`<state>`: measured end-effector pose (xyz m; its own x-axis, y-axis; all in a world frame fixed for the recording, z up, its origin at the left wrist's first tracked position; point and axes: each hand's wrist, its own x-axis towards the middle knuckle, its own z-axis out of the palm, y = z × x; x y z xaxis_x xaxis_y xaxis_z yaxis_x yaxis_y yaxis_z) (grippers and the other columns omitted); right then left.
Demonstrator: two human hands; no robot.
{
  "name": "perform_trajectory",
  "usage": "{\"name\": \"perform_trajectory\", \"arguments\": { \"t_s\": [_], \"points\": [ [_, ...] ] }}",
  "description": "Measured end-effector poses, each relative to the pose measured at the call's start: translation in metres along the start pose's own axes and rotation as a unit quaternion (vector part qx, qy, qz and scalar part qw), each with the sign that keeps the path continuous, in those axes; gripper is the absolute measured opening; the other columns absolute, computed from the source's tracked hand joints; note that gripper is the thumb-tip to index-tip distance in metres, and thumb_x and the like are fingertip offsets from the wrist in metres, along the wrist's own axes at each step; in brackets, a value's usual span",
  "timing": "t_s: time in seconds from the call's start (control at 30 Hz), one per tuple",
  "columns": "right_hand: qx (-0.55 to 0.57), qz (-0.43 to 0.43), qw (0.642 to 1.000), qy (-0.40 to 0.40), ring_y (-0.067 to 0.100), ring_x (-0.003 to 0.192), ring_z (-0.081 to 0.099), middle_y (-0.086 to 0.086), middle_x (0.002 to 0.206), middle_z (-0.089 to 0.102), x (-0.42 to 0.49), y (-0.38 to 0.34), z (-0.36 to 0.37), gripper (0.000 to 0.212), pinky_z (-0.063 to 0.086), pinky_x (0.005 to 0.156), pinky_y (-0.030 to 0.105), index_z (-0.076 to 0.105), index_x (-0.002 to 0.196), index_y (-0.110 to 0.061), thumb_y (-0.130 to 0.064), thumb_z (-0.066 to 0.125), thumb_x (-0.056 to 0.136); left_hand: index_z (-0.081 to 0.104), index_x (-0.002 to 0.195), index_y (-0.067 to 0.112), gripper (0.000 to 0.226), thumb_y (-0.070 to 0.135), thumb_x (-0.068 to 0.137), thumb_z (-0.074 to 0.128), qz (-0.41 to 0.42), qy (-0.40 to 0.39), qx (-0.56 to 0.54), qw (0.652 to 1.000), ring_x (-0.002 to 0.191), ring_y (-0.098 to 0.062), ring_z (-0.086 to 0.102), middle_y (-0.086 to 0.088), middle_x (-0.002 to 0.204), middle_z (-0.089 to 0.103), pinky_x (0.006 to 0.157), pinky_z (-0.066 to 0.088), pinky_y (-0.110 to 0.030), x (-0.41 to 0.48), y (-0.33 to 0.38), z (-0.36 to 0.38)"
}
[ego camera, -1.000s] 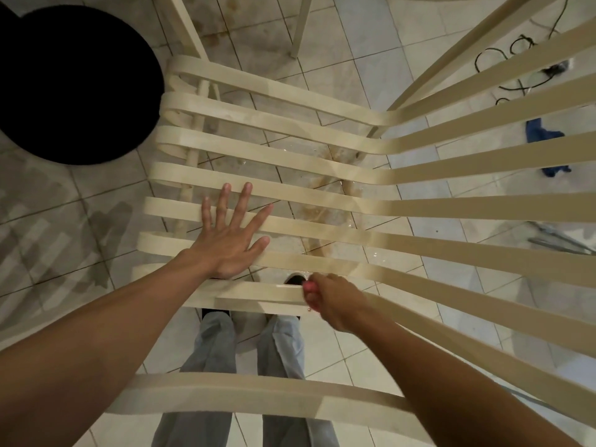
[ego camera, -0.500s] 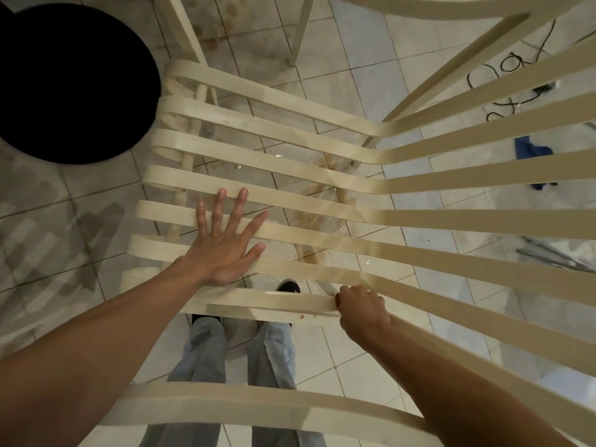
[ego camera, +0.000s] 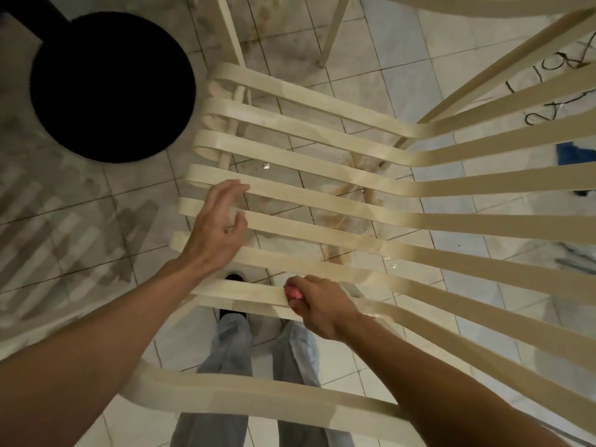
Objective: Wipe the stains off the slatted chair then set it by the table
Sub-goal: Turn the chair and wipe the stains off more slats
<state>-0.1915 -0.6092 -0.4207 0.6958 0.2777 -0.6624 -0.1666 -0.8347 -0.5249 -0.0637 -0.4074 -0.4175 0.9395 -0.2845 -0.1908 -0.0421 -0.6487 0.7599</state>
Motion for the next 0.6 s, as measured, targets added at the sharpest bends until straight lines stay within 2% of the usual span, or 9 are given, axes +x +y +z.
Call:
{"name": "perform_trajectory", "arguments": {
  "t_s": [0.1, 0.17, 0.2, 0.27, 0.3, 0.33, 0.4, 0.47, 0.6],
  "points": [
    [0.017, -0.011, 1.0, 0.001, 0.026, 0.107, 0.055, 0.003, 0.125, 0.059, 0.016, -0.031, 0.009, 0.034, 0.047, 0.093, 0.042, 0.048, 0.134, -0.027, -0.036, 0.046, 0.101, 0.052, 0.135, 0.015, 0.041, 0.006, 0.096, 0.053, -0.06, 0.073, 0.027, 0.995, 0.13, -0.012, 0.04, -0.007, 0.14, 0.043, 0.108, 0.027, -0.015, -0.007, -0.019, -0.025],
    [0.032, -0.016, 0.999, 0.007, 0.025, 0.11, 0.053, 0.004, 0.128, 0.058, 0.026, -0.05, 0.012, 0.036, 0.045, 0.095, 0.039, 0.047, 0.138, -0.025, -0.035, 0.044, 0.103, 0.047, 0.14, 0.017, 0.044, 0.013, 0.096, 0.055, -0.15, 0.085, 0.05, 0.984, 0.131, -0.023, 0.041, -0.01, 0.142, 0.042, 0.108, 0.03, -0.027, -0.012, -0.039, -0.038],
    [0.04, -0.021, 0.999, 0.009, 0.025, 0.111, 0.053, 0.005, 0.129, 0.057, 0.031, -0.058, 0.013, 0.037, 0.042, 0.095, 0.037, 0.047, 0.139, -0.024, -0.033, 0.044, 0.104, 0.043, 0.143, 0.018, 0.046, 0.019, 0.098, 0.053, -0.225, 0.068, 0.042, 0.971, 0.131, -0.027, 0.042, -0.011, 0.144, 0.041, 0.109, 0.033, -0.032, -0.015, -0.049, -0.041],
    [0.061, -0.027, 0.998, 0.007, 0.025, 0.114, 0.051, 0.006, 0.13, 0.057, 0.037, -0.067, 0.013, 0.038, 0.039, 0.097, 0.036, 0.046, 0.14, -0.022, -0.031, 0.045, 0.103, 0.037, 0.149, 0.02, 0.049, 0.034, 0.102, 0.044, -0.385, -0.007, -0.033, 0.922, 0.131, -0.03, 0.044, -0.012, 0.148, 0.041, 0.11, 0.036, -0.04, -0.023, -0.068, -0.042],
    [0.073, -0.027, 0.997, 0.002, 0.025, 0.115, 0.051, 0.006, 0.131, 0.057, 0.038, -0.069, 0.014, 0.039, 0.039, 0.098, 0.036, 0.046, 0.141, -0.023, -0.031, 0.047, 0.103, 0.036, 0.15, 0.02, 0.051, 0.043, 0.104, 0.036, -0.431, -0.049, -0.074, 0.898, 0.131, -0.029, 0.045, -0.011, 0.149, 0.043, 0.111, 0.037, -0.044, -0.029, -0.075, -0.041],
    [0.081, -0.027, 0.996, -0.006, 0.024, 0.115, 0.05, 0.006, 0.131, 0.056, 0.036, -0.068, 0.014, 0.041, 0.038, 0.098, 0.035, 0.045, 0.142, -0.024, -0.031, 0.048, 0.102, 0.035, 0.15, 0.023, 0.056, 0.053, 0.103, 0.029, -0.451, -0.083, -0.103, 0.883, 0.133, -0.027, 0.044, -0.008, 0.15, 0.043, 0.113, 0.035, -0.048, -0.036, -0.081, -0.04],
    [0.088, -0.02, 0.996, -0.019, 0.023, 0.114, 0.05, 0.004, 0.131, 0.055, 0.029, -0.058, 0.012, 0.042, 0.038, 0.098, 0.033, 0.044, 0.143, -0.027, -0.036, 0.047, 0.102, 0.028, 0.154, 0.03, 0.065, 0.064, 0.1, 0.019, -0.455, -0.111, -0.134, 0.873, 0.141, -0.022, 0.037, -0.001, 0.157, 0.036, 0.117, 0.028, -0.052, -0.044, -0.085, -0.039],
    [0.055, -0.008, 0.998, -0.026, 0.022, 0.111, 0.052, 0.002, 0.13, 0.055, 0.023, -0.044, 0.011, 0.041, 0.042, 0.097, 0.034, 0.043, 0.142, -0.028, -0.044, 0.042, 0.103, 0.023, 0.156, 0.03, 0.065, 0.063, 0.101, 0.017, -0.456, -0.099, -0.165, 0.869, 0.146, -0.021, 0.029, 0.001, 0.161, 0.028, 0.12, 0.023, -0.05, -0.045, -0.084, -0.04],
    [-0.01, 0.012, 0.999, -0.037, 0.022, 0.098, 0.05, 0.006, 0.12, 0.057, 0.027, -0.047, 0.009, 0.03, 0.041, 0.086, 0.035, 0.048, 0.127, -0.024, -0.041, 0.037, 0.105, 0.033, 0.153, 0.032, 0.063, 0.064, 0.1, 0.02, -0.474, -0.06, -0.252, 0.842, 0.144, -0.022, 0.032, -0.004, 0.158, 0.033, 0.12, 0.024, -0.047, -0.047, -0.089, -0.043]
  ]
}}
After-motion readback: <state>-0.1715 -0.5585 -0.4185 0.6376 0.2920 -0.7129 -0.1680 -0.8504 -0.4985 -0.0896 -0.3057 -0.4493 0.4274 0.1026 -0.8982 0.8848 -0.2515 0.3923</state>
